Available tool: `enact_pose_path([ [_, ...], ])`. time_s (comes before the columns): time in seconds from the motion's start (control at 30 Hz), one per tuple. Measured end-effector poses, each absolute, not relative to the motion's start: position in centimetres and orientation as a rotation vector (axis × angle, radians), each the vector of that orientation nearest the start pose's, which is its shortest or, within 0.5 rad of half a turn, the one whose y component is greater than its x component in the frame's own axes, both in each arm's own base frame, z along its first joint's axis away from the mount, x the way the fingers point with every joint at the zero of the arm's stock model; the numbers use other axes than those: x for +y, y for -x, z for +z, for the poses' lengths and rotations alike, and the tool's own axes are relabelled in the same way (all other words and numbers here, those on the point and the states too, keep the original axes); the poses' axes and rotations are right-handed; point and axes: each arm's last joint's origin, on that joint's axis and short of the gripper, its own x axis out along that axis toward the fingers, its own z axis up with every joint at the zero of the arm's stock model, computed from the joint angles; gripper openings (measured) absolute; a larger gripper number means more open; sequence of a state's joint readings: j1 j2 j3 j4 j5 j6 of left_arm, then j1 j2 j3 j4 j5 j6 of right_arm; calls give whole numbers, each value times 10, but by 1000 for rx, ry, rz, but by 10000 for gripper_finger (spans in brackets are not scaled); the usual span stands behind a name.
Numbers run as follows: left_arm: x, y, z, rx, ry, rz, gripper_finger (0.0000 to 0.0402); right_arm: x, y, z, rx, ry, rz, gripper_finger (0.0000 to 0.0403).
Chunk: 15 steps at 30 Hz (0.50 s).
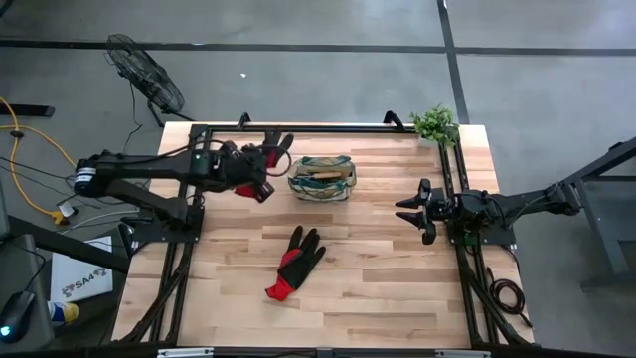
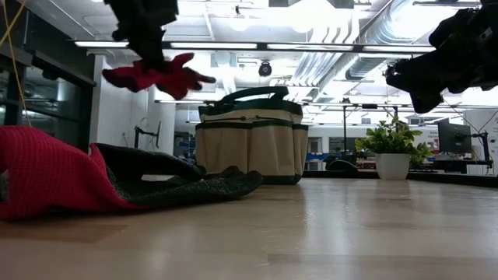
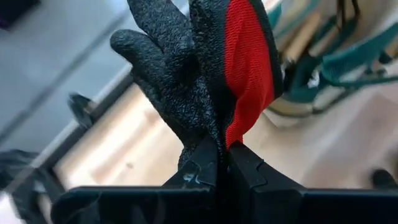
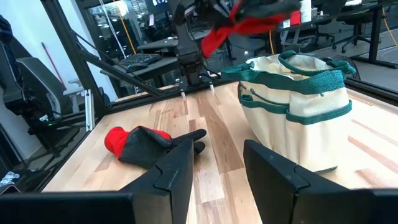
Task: Pick & Place Garden tools in Gardening bag
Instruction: Put the top red glove into the gardening bag
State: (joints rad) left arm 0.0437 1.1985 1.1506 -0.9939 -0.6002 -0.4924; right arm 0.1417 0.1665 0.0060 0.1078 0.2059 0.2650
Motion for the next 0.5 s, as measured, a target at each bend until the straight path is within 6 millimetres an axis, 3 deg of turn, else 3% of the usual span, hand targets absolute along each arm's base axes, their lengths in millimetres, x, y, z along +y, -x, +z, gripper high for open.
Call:
enact_pose_path([
  [0.33,16,-257,323,767,-270,808,2,9,-107,162,43,-256,-71,135],
  [0.5,11,-278,317,818,-468,557,2,9,-107,162,43,-256,-70,135],
])
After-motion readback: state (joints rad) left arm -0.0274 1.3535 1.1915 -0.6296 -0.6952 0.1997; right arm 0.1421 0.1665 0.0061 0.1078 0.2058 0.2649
